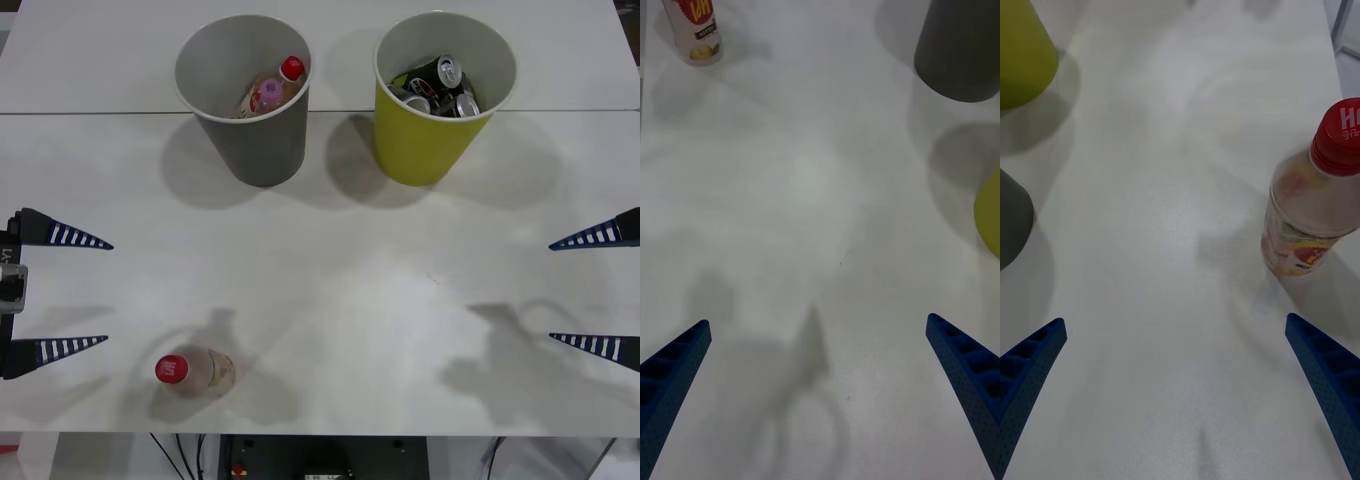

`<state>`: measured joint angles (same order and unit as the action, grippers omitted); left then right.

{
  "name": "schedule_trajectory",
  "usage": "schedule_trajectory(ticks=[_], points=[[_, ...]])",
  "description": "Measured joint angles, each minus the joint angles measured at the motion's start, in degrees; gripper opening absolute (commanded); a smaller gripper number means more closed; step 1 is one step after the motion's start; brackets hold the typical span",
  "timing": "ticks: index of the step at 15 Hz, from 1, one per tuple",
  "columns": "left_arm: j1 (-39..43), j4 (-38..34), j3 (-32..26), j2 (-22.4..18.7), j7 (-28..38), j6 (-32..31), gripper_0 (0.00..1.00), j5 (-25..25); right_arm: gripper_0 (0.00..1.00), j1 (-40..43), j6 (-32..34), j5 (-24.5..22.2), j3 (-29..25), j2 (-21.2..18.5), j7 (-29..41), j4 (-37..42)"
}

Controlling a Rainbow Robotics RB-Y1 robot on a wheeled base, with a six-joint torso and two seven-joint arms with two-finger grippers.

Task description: Put the can into the green bin and the plastic bottle into the gray bin

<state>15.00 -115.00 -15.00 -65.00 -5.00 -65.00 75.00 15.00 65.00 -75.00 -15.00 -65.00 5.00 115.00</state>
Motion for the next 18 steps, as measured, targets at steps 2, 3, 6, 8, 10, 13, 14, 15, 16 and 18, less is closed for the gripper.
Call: schedule_trajectory(ticks=[2,3,6,8,10,13,14,15,16,18], points=[[0.0,0.0,0.0,0.0,0.0,0.0,1.00,0.0,1.00,0.0,0.0,0.0,0.0,0.0,0.0,0.0],[0.0,0.6,0.5,0.2,0.0,-0.1,1.00,0.2,1.00,0.0,0.0,0.0,0.0,0.0,0.0,0.0],[-1.3,3.2,1.3,0.6,-0.2,-2.9,1.00,0.4,1.00,0.0,0.0,0.0,0.0,0.0,0.0,0.0],[-1.6,3.7,1.4,0.6,-0.4,-3.4,1.00,0.3,1.00,0.0,0.0,0.0,0.0,0.0,0.0,0.0],[-1.6,4.3,2.3,0.6,-1.0,-3.5,1.00,0.2,1.00,0.0,0.0,0.0,0.0,0.0,0.0,0.0],[-1.8,8.8,5.1,0.7,-5.5,-3.5,1.00,-4.5,1.00,0.0,0.0,0.0,0.0,0.0,0.0,0.0],[-2.4,10.9,6.5,0.7,-8.0,-3.5,1.00,-6.3,1.00,0.0,0.0,0.0,0.0,0.0,0.0,0.0],[-3.1,13.1,8.1,0.7,-10.7,-3.5,1.00,-8.1,1.00,0.0,0.0,0.0,0.0,0.0,0.0,0.0],[-3.8,15.3,9.9,0.7,-13.4,-3.5,1.00,-10.1,1.00,0.0,0.0,0.0,0.0,0.0,0.0,0.0],[-5.0,19.3,13.5,0.7,-18.8,-3.5,1.00,-14.0,1.00,0.0,0.0,0.0,0.0,0.0,0.0,0.0]])
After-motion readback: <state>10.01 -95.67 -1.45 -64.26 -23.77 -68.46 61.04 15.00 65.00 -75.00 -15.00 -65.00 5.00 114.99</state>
